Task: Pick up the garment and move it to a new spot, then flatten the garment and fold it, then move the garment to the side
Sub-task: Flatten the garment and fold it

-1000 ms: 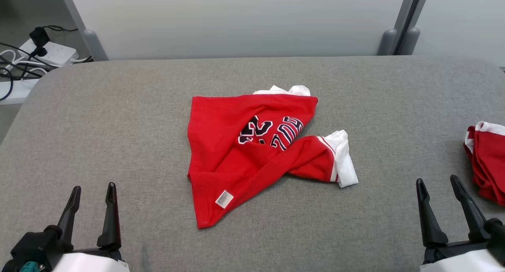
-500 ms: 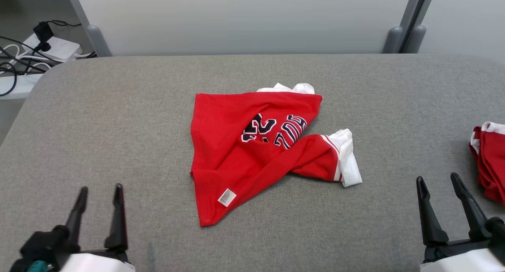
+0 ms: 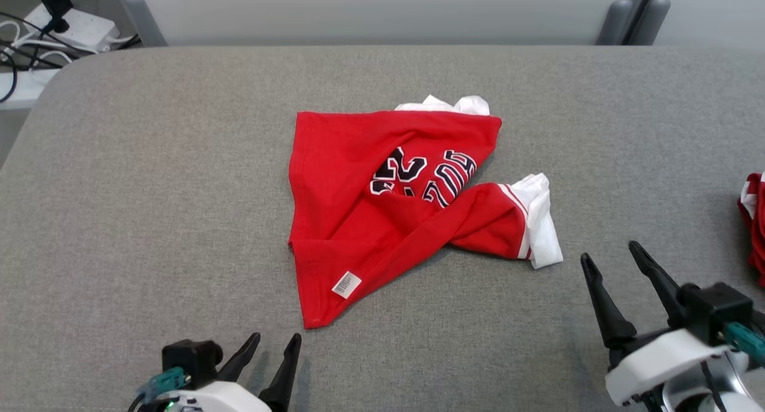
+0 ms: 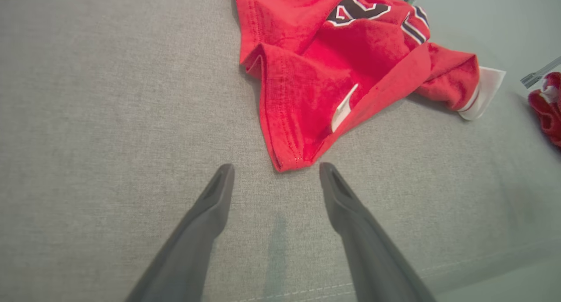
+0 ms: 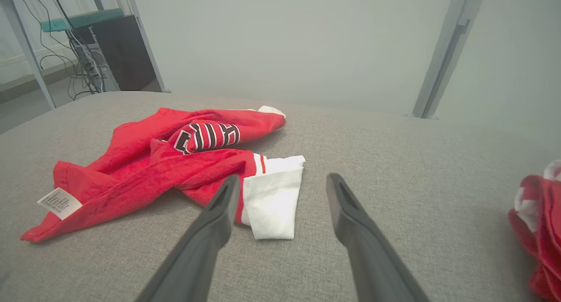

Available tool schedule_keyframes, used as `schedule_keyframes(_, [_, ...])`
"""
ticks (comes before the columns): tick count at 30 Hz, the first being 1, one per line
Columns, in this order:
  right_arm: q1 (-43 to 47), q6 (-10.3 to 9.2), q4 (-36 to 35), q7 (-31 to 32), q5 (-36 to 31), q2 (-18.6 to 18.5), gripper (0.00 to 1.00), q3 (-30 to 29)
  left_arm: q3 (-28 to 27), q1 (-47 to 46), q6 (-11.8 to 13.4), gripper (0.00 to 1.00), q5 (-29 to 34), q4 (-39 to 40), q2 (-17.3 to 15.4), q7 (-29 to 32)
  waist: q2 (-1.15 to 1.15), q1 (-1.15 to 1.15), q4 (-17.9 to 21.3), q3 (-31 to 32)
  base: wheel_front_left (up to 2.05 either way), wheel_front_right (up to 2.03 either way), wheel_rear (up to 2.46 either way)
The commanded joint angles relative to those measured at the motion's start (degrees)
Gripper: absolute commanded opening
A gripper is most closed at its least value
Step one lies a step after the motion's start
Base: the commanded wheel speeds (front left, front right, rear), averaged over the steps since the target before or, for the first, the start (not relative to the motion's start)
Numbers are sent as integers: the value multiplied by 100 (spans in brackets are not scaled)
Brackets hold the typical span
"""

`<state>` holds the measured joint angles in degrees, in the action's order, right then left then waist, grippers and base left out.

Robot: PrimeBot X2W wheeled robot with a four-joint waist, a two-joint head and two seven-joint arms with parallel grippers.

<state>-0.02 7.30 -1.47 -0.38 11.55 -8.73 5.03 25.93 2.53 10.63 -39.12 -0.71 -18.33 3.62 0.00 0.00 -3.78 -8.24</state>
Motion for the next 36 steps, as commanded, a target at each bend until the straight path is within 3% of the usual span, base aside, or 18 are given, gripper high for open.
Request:
schedule_keyframes(1, [-275, 19, -102, 70, -39, -149, 100, 196, -169, -362, -62, 100, -63, 44, -27, 45, 0, 0, -14, -119, 0, 0, 0])
schedule_keyframes(16, [-1374, 19, 814, -41, -75, -353, 100, 1001, 0, -1149, -547, 100, -396, -859, 301, 256, 0, 0, -38, -694, 0, 0, 0])
schedule_keyframes(36, [-1846, 19, 1508, -189, 93, -383, 100, 1214, 60, -1493, -770, 100, -558, -1481, 474, 190, 0, 0, -84, -910, 0, 0, 0])
